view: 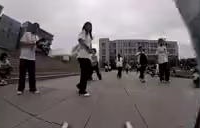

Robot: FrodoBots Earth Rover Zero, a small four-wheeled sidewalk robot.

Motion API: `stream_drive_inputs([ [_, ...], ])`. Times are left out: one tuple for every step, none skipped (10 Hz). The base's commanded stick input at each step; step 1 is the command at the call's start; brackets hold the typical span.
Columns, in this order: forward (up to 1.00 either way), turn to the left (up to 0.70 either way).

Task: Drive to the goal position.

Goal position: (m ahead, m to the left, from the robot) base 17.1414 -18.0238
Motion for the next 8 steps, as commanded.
stream_drive_inputs([
  [0.45,-0.27],
  [0.45,-0.27],
  [0.45,-0.27],
  [0.45,-0.27],
  [0.45,-0.26],
  [0.45,0.00],
  [0.45,0.00],
  [0.45,0.00],
])
